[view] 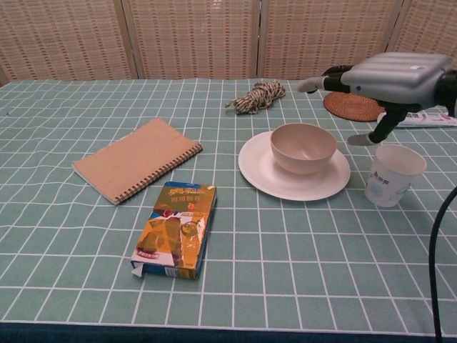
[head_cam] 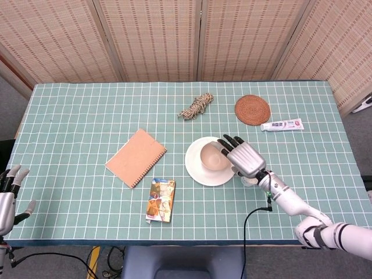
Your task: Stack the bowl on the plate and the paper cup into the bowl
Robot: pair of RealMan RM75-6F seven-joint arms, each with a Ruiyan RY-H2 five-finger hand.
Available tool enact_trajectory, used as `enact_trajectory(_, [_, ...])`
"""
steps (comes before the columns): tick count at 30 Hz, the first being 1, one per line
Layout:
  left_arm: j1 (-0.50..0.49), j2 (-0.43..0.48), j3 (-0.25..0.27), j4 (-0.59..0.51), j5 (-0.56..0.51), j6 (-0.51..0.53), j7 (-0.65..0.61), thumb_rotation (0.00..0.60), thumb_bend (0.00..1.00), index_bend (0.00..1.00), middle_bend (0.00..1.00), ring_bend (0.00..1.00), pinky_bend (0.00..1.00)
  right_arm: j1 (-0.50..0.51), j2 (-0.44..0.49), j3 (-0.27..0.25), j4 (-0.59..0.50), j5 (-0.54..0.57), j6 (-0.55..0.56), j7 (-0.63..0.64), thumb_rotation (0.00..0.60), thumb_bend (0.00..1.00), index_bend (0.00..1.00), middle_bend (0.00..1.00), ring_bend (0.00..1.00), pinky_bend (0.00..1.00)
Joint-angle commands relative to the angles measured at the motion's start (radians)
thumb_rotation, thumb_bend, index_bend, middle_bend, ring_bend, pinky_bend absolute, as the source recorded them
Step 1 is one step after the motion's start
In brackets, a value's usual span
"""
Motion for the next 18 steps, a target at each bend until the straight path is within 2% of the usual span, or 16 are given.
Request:
enact_trajectory(1, [-0.003,-0.001,0.000,-0.001,0.000,-0.004,0.001,0.600,0.29,0.14,0.02,0.09,0.03,-0.039,0.050,-0.014,-0.059,-0.011,0.037,0.014,0.600,0.28,0.00,0.12,0.03,0.17])
enact_trajectory(8, [-0.010,-0.003,-0.001,-0.004,0.004,-0.009,0.008,0.600,0.29,0.14,0.02,0.09,0.03,-0.103,0.124,-0.055,-0.123,-0.034,0.079,0.017,0.600,0.27,0.00,0.12,0.04,0.20])
enact_trajectory(18, [-0.009,0.006,0.002,-0.017,0.006,-0.004,0.020,0.600,0.29,0.14,0.02,0.09,0.03,-0.137,0.106,-0.085,-0.086,-0.026,0.041,0.041,0.600,0.26,0.00,0.13,0.04,0.22])
